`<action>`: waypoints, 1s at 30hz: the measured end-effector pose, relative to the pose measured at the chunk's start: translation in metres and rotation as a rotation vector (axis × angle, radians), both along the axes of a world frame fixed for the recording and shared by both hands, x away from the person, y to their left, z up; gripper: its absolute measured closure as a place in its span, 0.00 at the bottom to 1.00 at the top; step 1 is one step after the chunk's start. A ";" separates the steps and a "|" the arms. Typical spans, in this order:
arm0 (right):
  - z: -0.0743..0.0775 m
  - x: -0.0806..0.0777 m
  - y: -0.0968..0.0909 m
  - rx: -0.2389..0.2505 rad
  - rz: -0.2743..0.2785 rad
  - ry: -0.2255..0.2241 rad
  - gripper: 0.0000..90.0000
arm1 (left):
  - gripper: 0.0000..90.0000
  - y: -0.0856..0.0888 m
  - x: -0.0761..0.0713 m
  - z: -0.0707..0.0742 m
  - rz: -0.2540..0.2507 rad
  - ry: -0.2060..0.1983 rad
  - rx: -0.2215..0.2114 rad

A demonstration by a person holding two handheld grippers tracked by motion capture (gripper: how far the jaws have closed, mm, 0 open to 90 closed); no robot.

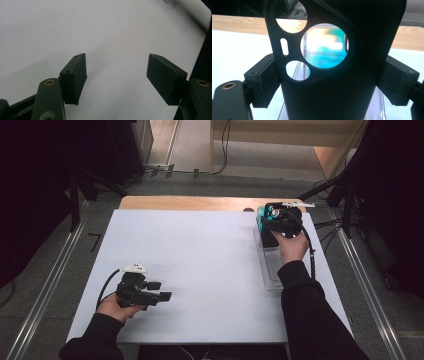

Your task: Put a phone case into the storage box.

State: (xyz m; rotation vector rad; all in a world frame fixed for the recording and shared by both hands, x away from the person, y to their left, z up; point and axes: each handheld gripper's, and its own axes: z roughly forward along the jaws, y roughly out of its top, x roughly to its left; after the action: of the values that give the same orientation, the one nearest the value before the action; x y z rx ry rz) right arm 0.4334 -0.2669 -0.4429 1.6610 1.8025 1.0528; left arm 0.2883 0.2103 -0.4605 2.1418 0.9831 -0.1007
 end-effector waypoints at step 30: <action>-0.012 0.027 0.007 -0.026 -0.015 0.005 0.12 | 0.37 0.000 0.001 0.000 -0.005 -0.003 -0.010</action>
State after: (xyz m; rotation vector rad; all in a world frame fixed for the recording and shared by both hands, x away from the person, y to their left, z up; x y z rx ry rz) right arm 0.4604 -0.2603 -0.4549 1.6606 1.7962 1.0153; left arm 0.2889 0.2105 -0.4603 2.1349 0.9731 -0.1044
